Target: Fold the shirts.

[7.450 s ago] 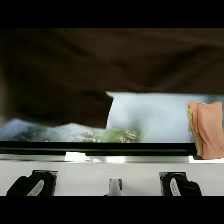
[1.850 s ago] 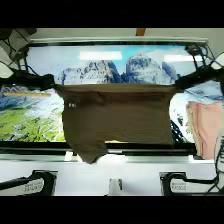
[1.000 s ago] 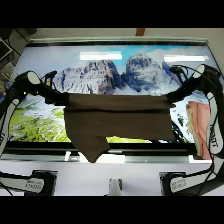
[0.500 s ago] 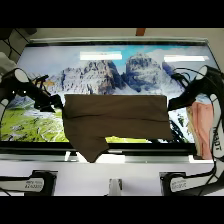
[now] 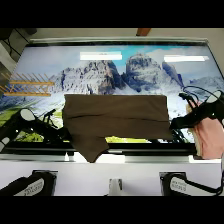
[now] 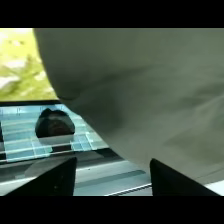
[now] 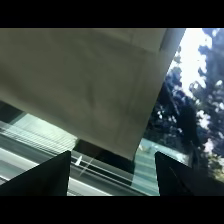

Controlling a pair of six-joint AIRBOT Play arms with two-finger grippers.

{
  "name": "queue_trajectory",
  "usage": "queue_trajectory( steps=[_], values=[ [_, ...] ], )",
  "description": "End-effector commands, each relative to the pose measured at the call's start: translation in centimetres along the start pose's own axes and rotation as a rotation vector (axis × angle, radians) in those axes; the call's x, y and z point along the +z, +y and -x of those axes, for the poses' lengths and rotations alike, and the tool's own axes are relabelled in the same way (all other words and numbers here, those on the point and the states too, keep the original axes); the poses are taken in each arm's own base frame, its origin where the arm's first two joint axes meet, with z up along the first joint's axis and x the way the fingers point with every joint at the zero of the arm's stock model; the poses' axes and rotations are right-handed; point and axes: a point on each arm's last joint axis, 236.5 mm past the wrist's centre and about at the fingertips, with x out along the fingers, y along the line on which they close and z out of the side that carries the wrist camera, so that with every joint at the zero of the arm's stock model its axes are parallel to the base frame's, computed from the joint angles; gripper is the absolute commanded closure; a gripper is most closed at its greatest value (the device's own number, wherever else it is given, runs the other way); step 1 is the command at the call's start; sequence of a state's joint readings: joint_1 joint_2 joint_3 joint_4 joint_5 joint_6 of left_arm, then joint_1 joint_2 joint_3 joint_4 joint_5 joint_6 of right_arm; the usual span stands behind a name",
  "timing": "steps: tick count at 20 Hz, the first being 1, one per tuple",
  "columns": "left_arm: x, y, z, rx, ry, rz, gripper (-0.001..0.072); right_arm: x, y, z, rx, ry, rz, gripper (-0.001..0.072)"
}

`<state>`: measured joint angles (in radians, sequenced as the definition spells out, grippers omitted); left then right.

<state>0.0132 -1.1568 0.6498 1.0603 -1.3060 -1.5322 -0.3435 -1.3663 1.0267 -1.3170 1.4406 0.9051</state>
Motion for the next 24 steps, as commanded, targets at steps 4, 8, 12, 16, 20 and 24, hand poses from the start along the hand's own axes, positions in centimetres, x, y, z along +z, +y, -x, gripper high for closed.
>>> queue_trajectory(
  steps=[4, 8, 12, 16, 20, 24],
  values=[
    [-0.6, -0.5, -4.4, 0.006, 0.001, 0.014, 0.0194, -1.8, -0.7, -1.0, -0.036, 0.029, 0.0, 0.0072],
    [1.2, -0.4, -4.5, 0.006, -0.066, 0.021, 0.0459, -2.1, -0.5, -2.2, -0.024, 0.027, -0.02, 0.0059],
    [1.3, -0.4, -4.5, 0.006, -0.073, 0.013, 0.0667, -1.7, -0.1, -4.3, 0.02, 0.005, -0.067, 0.0059],
    [1.4, -1.0, -3.5, -0.005, -0.106, -0.01, 0.0666, -0.9, 0.7, -6.1, 0.096, 0.009, -0.108, 0.0061],
    [1.5, -1.6, -2.6, -0.015, -0.145, -0.031, 0.0667, -0.6, 1.1, -7.0, 0.138, 0.013, -0.149, 0.0129],
    [2.5, -2.5, -1.2, -0.024, -0.191, -0.081, 0.0667, -0.2, 2.3, -6.4, 0.187, 0.0, -0.104, 0.0685]
  ],
)
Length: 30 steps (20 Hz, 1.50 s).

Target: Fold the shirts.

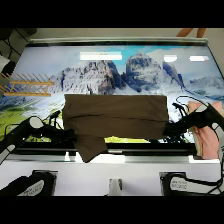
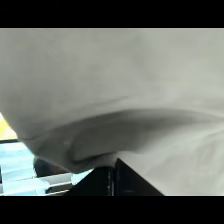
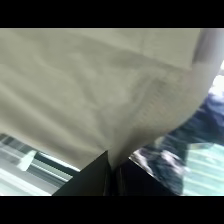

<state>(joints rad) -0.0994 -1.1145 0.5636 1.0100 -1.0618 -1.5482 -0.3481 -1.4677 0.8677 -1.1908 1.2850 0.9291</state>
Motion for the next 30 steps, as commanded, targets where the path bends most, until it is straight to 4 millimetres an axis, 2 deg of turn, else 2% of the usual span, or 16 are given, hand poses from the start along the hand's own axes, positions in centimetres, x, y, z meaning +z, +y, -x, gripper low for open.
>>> queue_trajectory(
  steps=[1, 4, 6, 8, 11, 13, 16, 19, 20, 21, 22, 23, 24, 27, 28, 30],
  values=[
    [2.1, -1.5, 2.0, -0.023, -0.073, -0.049, 0.0667, 0.5, 1.2, 1.0, 0.043, -0.011, 0.07, 0.0686],
    [6.0, -3.6, 7.1, -0.052, -0.174, -0.086, 0.0669, 4.3, 1.2, 5.4, -0.028, -0.14, 0.121, 0.0687],
    [8.8, -3.8, 10.5, -0.022, -0.264, -0.121, 0.067, 8.4, 1.2, 8.9, -0.102, -0.268, 0.145, 0.0687],
    [11.5, -3.6, 12.0, -0.006, -0.312, -0.112, 0.067, 12.9, 1.9, 11.3, -0.204, -0.392, 0.203, 0.0687],
    [15.8, -3.5, 11.6, -0.003, -0.321, -0.096, 0.0669, 18.2, 2.2, 11.3, -0.291, -0.465, 0.211, 0.0687],
    [19.0, -4.3, 11.6, -0.016, -0.324, -0.101, 0.0669, 19.6, 1.8, 10.2, -0.284, -0.443, 0.205, 0.0686],
    [22.8, -5.3, 11.9, -0.026, -0.312, -0.122, 0.0669, 20.5, 0.8, 9.3, -0.286, -0.418, 0.195, 0.0686],
    [24.1, -4.7, 9.5, -0.033, -0.236, -0.053, 0.0666, 20.7, 0.1, 8.0, -0.278, -0.4, 0.184, 0.0683],
    [23.8, -4.5, 8.1, -0.042, -0.192, -0.038, 0.0595, 20.6, 0.0, 7.3, -0.268, -0.384, 0.178, 0.06],
    [23.3, -4.4, 7.1, -0.049, -0.153, -0.029, 0.0387, 20.5, 0.0, 6.7, -0.251, -0.371, 0.17, 0.0428],
    [22.8, -4.4, 6.4, -0.052, -0.121, -0.025, 0.0202, 20.4, 0.2, 6.4, -0.241, -0.363, 0.179, 0.0222],
    [22.6, -4.4, 6.4, -0.05, -0.112, -0.037, 0.0181, 20.3, 0.2, 6.6, -0.246, -0.355, 0.218, 0.0077],
    [22.5, -4.6, 7.0, -0.051, -0.119, -0.053, 0.0181, 19.8, -0.4, 7.2, -0.262, -0.334, 0.255, 0.0023],
    [22.5, -5.9, 10.6, -0.061, -0.198, -0.105, 0.0183, 18.0, -4.3, 9.1, -0.262, -0.326, 0.148, 0.002],
    [22.5, -6.8, 11.9, -0.067, -0.235, -0.124, 0.0182, 17.8, -4.6, 9.0, -0.194, -0.345, 0.091, 0.002],
    [22.2, -8.9, 14.3, -0.086, -0.303, -0.183, 0.0183, 17.7, -3.5, 7.4, -0.052, -0.339, 0.041, 0.002]
  ],
)
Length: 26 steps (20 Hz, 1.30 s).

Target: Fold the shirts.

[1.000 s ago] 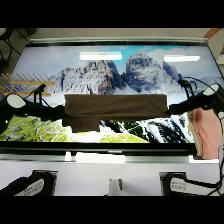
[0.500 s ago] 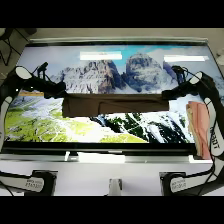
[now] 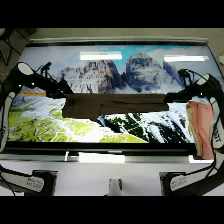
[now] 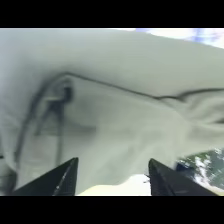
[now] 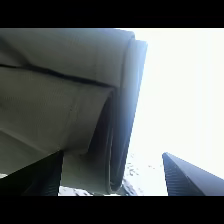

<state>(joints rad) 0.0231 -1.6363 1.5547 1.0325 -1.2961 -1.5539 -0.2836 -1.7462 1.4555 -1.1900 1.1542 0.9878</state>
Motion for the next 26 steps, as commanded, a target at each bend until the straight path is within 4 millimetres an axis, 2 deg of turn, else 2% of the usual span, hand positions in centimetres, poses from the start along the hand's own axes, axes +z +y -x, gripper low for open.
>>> queue_trajectory(
  steps=[1, 4, 5, 6, 7, 8, 9, 10, 11, 12, 15, 17, 19, 22, 24, 26],
  values=[
    [0.8, -3.6, 3.4, -0.036, -0.105, -0.086, 0.0183, -1.3, 1.4, -1.4, 0.173, 0.033, -0.104, 0.002],
    [0.2, -7.8, 5.3, -0.074, -0.162, -0.165, 0.0183, -1.4, 4.3, -3.9, 0.275, 0.067, -0.125, 0.0021],
    [-0.2, -9.2, 5.7, -0.084, -0.173, -0.194, 0.0183, -0.9, 5.5, -4.3, 0.307, 0.062, -0.135, 0.0045],
    [-0.5, -10.4, 5.8, -0.094, -0.185, -0.218, 0.0183, -0.4, 6.6, -4.5, 0.326, 0.054, -0.133, 0.0125],
    [-0.6, -11.5, 5.6, -0.104, -0.195, -0.238, 0.0184, -0.1, 7.5, -4.5, 0.339, 0.052, -0.123, 0.0314],
    [-0.7, -12.6, 5.1, -0.115, -0.205, -0.258, 0.0191, 0.2, 8.1, -4.5, 0.348, 0.047, -0.119, 0.0621],
    [-0.7, -13.7, 4.3, -0.125, -0.216, -0.276, 0.023, 0.7, 8.7, -4.1, 0.37, 0.028, -0.12, 0.0686],
    [-0.6, -14.7, 3.3, -0.134, -0.223, -0.29, 0.0353, 1.5, 9.6, -3.2, 0.393, -0.004, -0.091, 0.0687],
    [-0.7, -15.7, 2.0, -0.143, -0.226, -0.303, 0.0548, 2.4, 10.2, -1.9, 0.403, -0.047, -0.061, 0.0687],
    [-0.9, -16.7, 0.2, -0.152, -0.22, -0.316, 0.0665, 3.3, 10.7, 0.0, 0.396, -0.092, -0.029, 0.0688],
    [-3.3, -19.2, -7.5, -0.182, -0.126, -0.233, 0.0666, 4.7, 12.9, 7.0, 0.359, -0.204, 0.092, 0.0688],
    [-5.5, -20.4, -12.5, -0.218, -0.048, -0.166, 0.0666, 4.0, 15.3, 11.8, 0.357, -0.243, 0.182, 0.0688],
    [-7.0, -22.3, -16.3, -0.285, -0.015, -0.07, 0.0667, 2.8, 17.7, 16.3, 0.352, -0.275, 0.258, 0.0688],
    [-8.9, -27.1, -20.1, -0.417, -0.029, 0.084, 0.0667, -0.3, 20.9, 21.6, 0.345, -0.292, 0.36, 0.0687],
    [-11.3, -30.2, -22.4, -0.475, -0.034, 0.176, 0.0666, -1.4, 21.6, 23.9, 0.292, -0.319, 0.36, 0.0687],
    [-13.4, -31.9, -24.0, -0.496, -0.036, 0.221, 0.0667, -2.1, 21.5, 25.2, 0.24, -0.333, 0.376, 0.0686]
  ],
)
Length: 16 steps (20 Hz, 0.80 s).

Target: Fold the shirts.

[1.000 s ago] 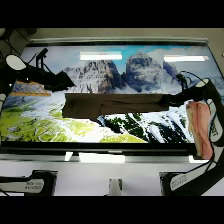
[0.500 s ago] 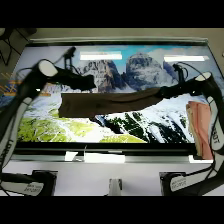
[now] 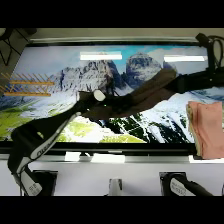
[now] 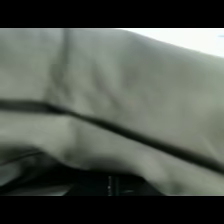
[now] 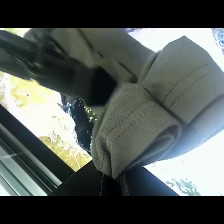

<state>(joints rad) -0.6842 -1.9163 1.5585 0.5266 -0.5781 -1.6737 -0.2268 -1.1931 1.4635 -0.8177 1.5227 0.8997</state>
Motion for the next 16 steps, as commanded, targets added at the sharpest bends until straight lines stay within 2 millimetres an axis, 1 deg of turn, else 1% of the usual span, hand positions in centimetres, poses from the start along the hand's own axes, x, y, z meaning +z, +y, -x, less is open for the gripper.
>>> queue_trajectory(
  steps=[1, 2, 3, 4, 5, 6, 7, 8, 9, 10, 11, 12, 13, 14, 15, 16],
  values=[
    [-2.5, -1.6, -3.9, -0.066, -0.067, 0.105, 0.0668, -1.1, 2.0, 2.8, -0.065, 0.021, 0.043, 0.0686],
    [-1.9, -2.2, -3.3, -0.073, -0.086, 0.048, 0.0669, -1.4, 1.5, 2.6, -0.076, 0.035, 0.034, 0.0687],
    [-0.8, -2.9, -2.2, -0.074, -0.111, -0.014, 0.067, -1.4, 0.9, 2.2, -0.083, 0.037, 0.018, 0.0687],
    [1.1, -3.6, -0.4, -0.064, -0.151, -0.093, 0.0671, -1.2, 0.5, 1.6, -0.08, 0.034, 0.006, 0.0687],
    [3.2, -4.4, 2.0, -0.056, -0.193, -0.153, 0.0671, -0.9, 0.3, 0.5, -0.07, 0.039, 0.01, 0.0687],
    [5.8, -5.1, 5.0, -0.046, -0.242, -0.193, 0.0671, -0.5, 0.7, -1.3, -0.042, 0.052, 0.024, 0.0687],
    [8.2, -5.9, 8.3, -0.037, -0.294, -0.23, 0.0671, -0.1, 1.4, -3.5, -0.009, 0.067, 0.047, 0.0687],
    [10.7, -6.8, 12.4, -0.026, -0.355, -0.278, 0.0671, 0.6, 2.5, -6.4, 0.026, 0.075, 0.077, 0.0686],
    [12.7, -7.9, 16.8, -0.012, -0.42, -0.333, 0.0671, 1.3, 4.1, -9.6, 0.074, 0.072, 0.097, 0.0686],
    [14.2, -8.8, 20.9, 0.006, -0.482, -0.385, 0.0671, 2.4, 6.4, -13.2, 0.138, 0.05, 0.107, 0.0685],
    [15.2, -9.9, 25.1, 0.022, -0.545, -0.423, 0.067, 3.3, 8.5, -16.5, 0.192, 0.018, 0.109, 0.0685],
    [15.7, -11.0, 29.4, 0.038, -0.609, -0.465, 0.0671, 4.2, 10.8, -19.9, 0.244, -0.018, 0.087, 0.0685],
    [15.7, -12.1, 33.0, 0.051, -0.661, -0.5, 0.067, 4.4, 12.9, -23.2, 0.293, -0.038, 0.044, 0.0684],
    [15.3, -13.1, 36.4, 0.058, -0.705, -0.52, 0.067, 3.9, 14.8, -26.0, 0.335, -0.035, 0.002, 0.0634],
    [14.6, -13.8, 39.0, 0.065, -0.734, -0.535, 0.067, 2.8, 16.6, -28.4, 0.385, -0.009, -0.041, 0.0264],
    [13.8, -14.4, 41.0, 0.073, -0.752, -0.553, 0.067, 1.7, 18.1, -29.6, 0.439, 0.014, -0.041, 0.003]
  ],
)
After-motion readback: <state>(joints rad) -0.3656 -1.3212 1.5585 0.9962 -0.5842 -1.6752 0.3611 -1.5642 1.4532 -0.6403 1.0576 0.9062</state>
